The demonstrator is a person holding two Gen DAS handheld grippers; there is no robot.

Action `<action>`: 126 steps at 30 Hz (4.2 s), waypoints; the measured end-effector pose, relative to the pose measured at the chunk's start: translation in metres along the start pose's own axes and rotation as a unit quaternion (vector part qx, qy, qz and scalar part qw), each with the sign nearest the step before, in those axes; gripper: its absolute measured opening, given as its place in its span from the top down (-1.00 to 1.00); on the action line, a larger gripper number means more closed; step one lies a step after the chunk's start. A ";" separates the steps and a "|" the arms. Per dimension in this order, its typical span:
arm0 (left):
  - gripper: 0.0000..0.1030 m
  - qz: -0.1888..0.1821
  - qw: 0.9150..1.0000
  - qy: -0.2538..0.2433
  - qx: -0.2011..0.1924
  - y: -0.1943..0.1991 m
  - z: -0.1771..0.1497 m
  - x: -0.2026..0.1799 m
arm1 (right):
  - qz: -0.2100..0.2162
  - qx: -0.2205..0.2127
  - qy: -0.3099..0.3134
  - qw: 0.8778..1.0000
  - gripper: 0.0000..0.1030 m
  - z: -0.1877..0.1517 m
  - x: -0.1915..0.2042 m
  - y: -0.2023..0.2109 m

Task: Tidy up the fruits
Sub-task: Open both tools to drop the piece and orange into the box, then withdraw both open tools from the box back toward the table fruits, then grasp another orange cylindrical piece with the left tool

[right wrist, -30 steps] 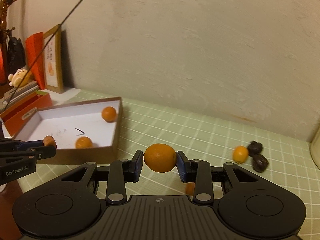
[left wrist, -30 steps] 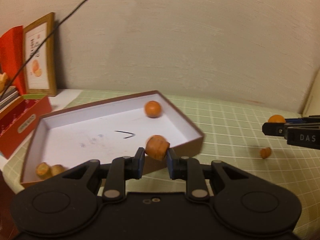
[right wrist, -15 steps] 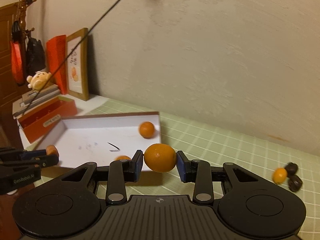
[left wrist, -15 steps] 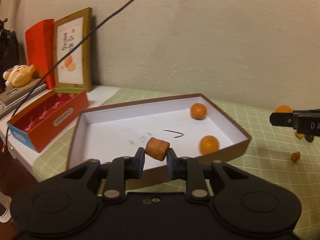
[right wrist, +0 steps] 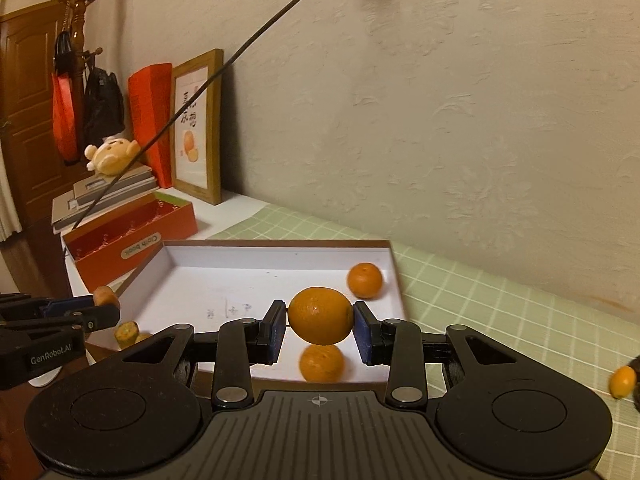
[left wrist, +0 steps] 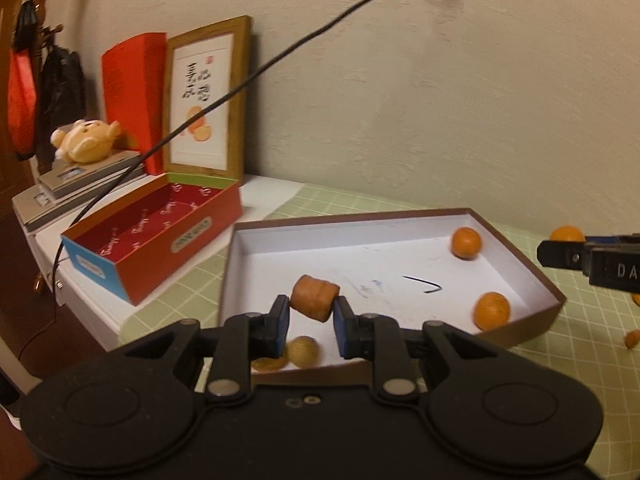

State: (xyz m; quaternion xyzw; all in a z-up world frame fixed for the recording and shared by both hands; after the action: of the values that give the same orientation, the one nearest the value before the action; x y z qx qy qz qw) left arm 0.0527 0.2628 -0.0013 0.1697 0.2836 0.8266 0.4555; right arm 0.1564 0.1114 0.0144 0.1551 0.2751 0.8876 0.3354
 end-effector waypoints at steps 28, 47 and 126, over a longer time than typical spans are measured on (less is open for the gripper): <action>-0.57 0.021 0.999 0.018 -0.031 -0.003 0.010 0.008 | -0.003 -0.014 -0.001 1.000 -0.41 0.011 -0.002 -0.021; -0.88 0.020 0.999 0.002 -0.043 0.003 0.009 -0.003 | -0.012 -0.032 -0.010 0.999 -1.00 0.007 -0.019 -0.003; 0.74 -0.187 0.963 -0.184 0.056 -0.031 -0.066 -0.344 | -0.225 0.006 -0.162 0.961 -0.99 -0.120 -0.322 0.122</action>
State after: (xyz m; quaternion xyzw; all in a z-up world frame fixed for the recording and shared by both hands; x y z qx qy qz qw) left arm 0.2190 -0.0364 -0.0799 0.2880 0.2679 0.6640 0.6359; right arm 0.2737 -0.2300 -0.0383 0.2332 0.2498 0.7506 0.5655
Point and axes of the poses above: each gripper's, at about its wrist camera, not at the fingertips, and y roughly against the way its jaws point, x to its left, z to its top, the point moved 6 cm from there along -y, roughly the way its jaws point, and after that the axes turned 8 degrees about x, right-handed, at the moved point
